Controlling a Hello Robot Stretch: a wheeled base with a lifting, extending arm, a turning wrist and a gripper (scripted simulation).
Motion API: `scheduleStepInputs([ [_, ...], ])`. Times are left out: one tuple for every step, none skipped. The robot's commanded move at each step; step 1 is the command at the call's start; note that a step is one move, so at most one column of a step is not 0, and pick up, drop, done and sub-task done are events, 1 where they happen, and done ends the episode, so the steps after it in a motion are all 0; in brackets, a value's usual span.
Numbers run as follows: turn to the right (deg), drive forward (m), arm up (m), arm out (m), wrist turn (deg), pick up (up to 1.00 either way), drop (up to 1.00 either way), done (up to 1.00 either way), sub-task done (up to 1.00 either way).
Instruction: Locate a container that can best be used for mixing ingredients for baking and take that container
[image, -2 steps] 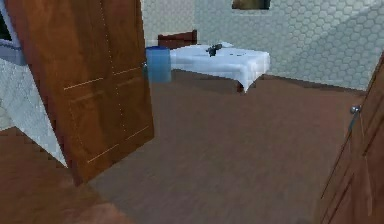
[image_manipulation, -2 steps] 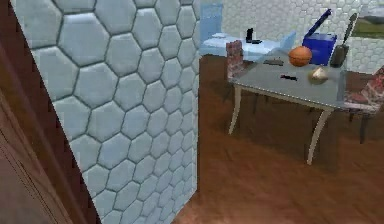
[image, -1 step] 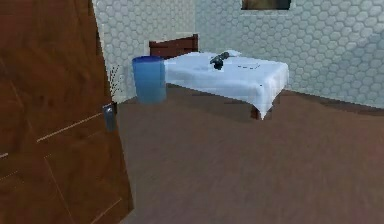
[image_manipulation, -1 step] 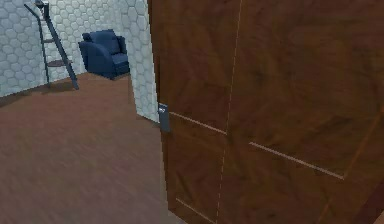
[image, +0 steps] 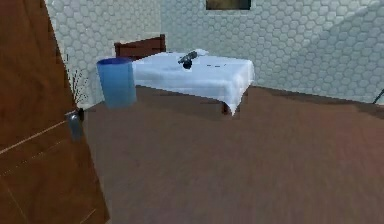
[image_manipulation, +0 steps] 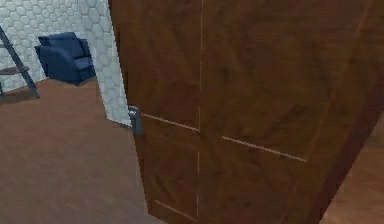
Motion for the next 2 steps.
scheduleStepInputs([
  [0.0,0.30,0.00,0.00,0.0,0.00,0.00,0.00,0.00],
  [24.0,0.00,0.00,0.00,0.0,0.00,0.00,0.00,0.00],
])
